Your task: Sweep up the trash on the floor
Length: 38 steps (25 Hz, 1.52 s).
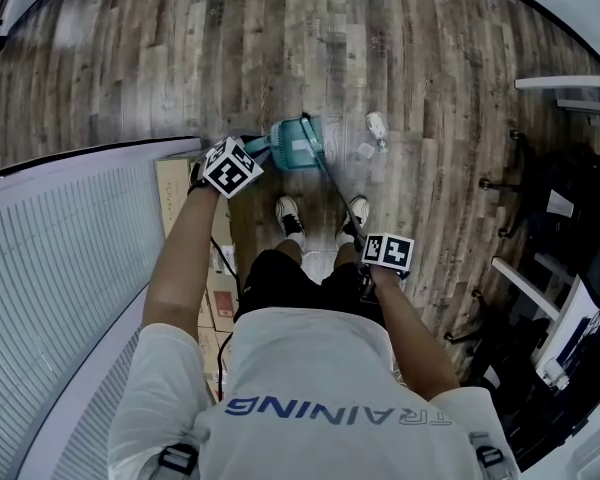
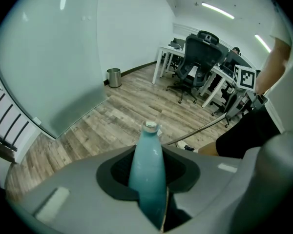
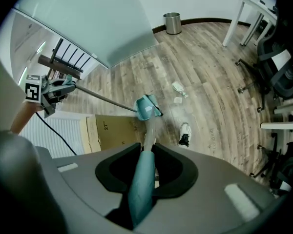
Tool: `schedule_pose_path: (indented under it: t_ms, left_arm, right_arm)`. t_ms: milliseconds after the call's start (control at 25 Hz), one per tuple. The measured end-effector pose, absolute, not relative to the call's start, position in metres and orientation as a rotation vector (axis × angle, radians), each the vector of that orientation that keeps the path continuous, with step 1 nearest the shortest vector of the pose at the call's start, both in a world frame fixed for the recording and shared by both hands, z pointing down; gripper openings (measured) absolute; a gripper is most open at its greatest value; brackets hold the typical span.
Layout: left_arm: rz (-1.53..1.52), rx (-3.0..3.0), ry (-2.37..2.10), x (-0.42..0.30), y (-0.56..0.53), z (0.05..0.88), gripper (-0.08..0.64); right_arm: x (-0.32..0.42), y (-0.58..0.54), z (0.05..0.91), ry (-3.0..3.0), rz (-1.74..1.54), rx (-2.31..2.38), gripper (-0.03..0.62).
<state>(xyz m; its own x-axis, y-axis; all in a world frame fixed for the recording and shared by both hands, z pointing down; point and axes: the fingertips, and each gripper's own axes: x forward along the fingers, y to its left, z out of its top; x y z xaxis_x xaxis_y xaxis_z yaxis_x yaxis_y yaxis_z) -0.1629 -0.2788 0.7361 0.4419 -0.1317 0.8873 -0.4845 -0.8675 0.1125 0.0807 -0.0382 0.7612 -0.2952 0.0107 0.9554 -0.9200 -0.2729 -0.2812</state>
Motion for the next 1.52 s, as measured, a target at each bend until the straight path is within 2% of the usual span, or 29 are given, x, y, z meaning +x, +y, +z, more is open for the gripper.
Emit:
schedule_pose_path:
  t_ms: [240,440,760,960,1200,1520]
  left_arm:
    - [1.411,2.342,-0.529,-0.162,-0.279,0.737,0.103]
    - [1.416,2.342,-0.53,-0.163,-0.278,0.738,0.103]
    - [1.42,2.337,-0.528,-0.163,-0.278,0.738,0.103]
    - [1.42,2.333,-0.525,-0.164,-0.277,0.738,0.103]
    - [1.423,2.331,-0.524,-0.163,-0.279,0.738,0.103]
    - [1.425,2.329,-0.522,-0.163,-0.279,0.739,0.103]
  right_arm:
    - [0.076,-0.042,0.743,-1.304,1.76,1.137,0.107]
    - [0.103,-0.043,0.734,-1.3,1.745,1.209,0.107]
    - [0.191,-0.057,0.743,-1.183,1.579,1.41,0.107]
    - [0.214,-0.048,0.763,-1.108,1.412,1.368,0.107]
    - [0.176,-0.036,0.771,-1.13,1.512,1.336,0.107]
    - [0.084,-0.04,0.769,-1.27,1.749,1.145,0.107]
